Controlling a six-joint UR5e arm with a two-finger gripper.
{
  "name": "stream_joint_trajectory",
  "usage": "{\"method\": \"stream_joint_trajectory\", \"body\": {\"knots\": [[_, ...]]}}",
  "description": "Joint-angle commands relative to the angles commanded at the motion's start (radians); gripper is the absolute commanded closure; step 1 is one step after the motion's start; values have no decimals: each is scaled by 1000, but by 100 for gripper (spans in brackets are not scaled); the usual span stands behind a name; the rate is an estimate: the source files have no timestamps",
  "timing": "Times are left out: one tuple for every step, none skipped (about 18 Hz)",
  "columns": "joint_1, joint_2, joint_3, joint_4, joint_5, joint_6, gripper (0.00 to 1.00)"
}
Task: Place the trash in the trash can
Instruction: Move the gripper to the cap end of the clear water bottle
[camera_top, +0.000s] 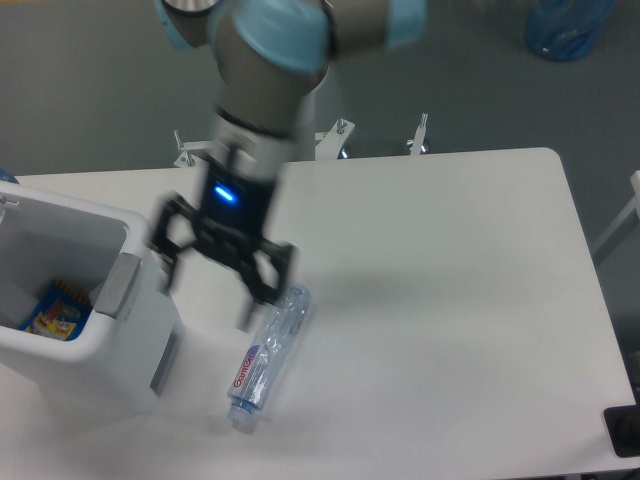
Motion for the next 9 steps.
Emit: {"method": "stream_joint_trajectory", "body": {"knots": [[2,-40,11,0,5,-2,0],[0,-77,26,-3,18,-3,0],[-2,-113,44,-11,44,-8,0],[-5,-143,54,-12,82,-17,0],[-9,-170,61,-14,118,-21,0],[-27,-193,73,-24,152,-21,0],[-47,-210,87,-47,182,-21,0],[-57,-220,95,-87,196,-20,0],[-67,-227,101,-127,199,-18,0]]}}
